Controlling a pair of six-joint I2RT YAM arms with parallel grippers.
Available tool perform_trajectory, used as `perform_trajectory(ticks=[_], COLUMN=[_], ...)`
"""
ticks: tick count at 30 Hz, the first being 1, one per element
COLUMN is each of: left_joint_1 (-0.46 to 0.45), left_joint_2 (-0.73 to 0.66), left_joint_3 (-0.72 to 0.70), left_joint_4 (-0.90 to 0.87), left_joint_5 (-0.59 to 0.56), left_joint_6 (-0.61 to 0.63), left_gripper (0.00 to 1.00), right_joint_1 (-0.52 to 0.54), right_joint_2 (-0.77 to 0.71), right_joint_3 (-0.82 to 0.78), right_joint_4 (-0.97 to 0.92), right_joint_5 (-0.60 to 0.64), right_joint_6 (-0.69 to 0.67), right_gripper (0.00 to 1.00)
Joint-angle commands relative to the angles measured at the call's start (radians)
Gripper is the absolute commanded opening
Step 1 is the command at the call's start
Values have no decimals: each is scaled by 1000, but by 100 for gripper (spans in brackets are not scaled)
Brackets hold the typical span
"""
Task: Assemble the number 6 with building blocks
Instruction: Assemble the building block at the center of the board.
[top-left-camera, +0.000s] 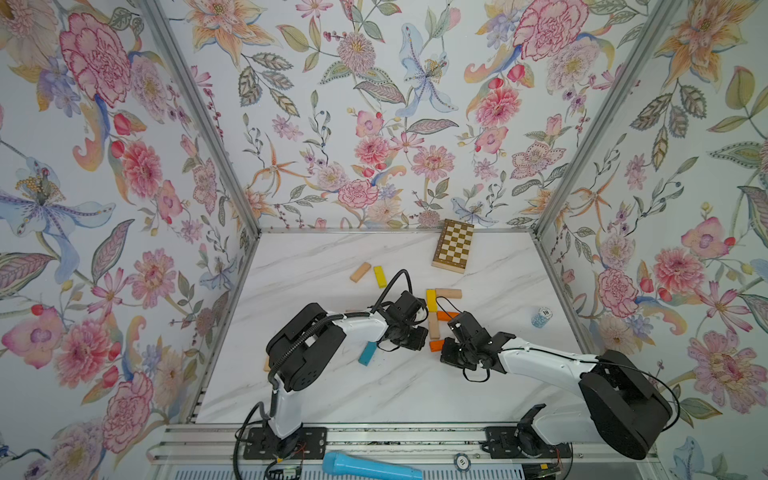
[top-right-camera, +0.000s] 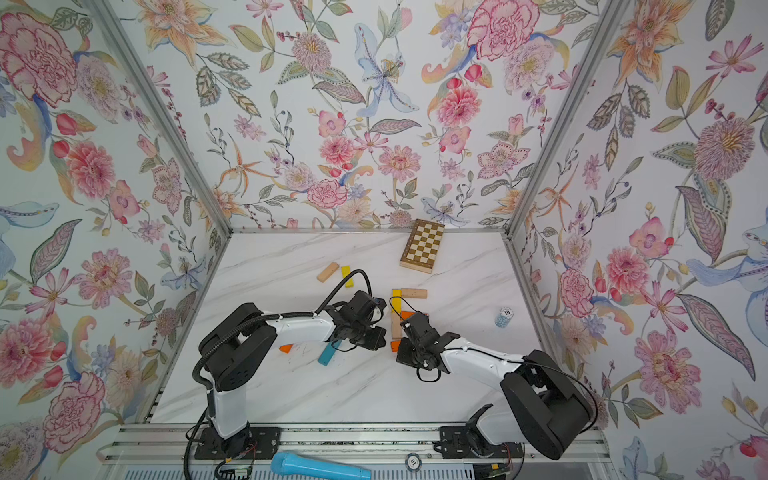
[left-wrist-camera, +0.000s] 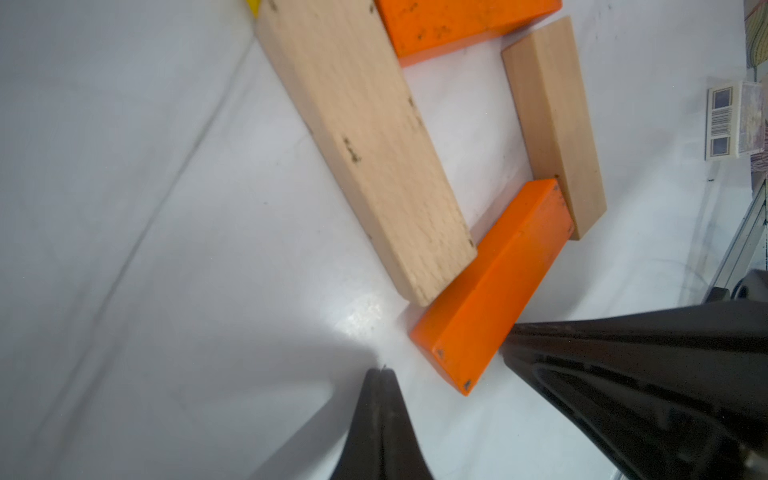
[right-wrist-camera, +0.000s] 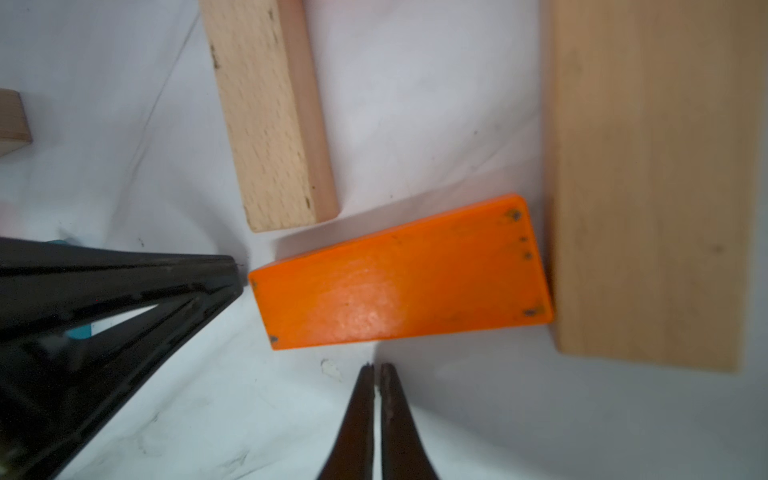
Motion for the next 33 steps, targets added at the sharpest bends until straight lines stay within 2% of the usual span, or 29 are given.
perform_trajectory(ticks=[1, 17, 33], left_joint_1=[16, 40, 39], left_joint_2=[-33, -67, -69], left_joint_3=[-41, -88, -87], left_joint_4=[-9, 19, 27], left_joint_5=[-50, -62, -43], left_joint_6=[-23, -45, -35], left_gripper=[0, 0, 0], right_joint_1=[17, 8, -17], right_joint_2=[42, 114, 50], right_joint_3=[32, 96, 75], right_joint_4=[-7, -12, -70], right_joint_5=[6, 5, 14], right_joint_6=[14, -14, -49], right_gripper=[9, 8, 8])
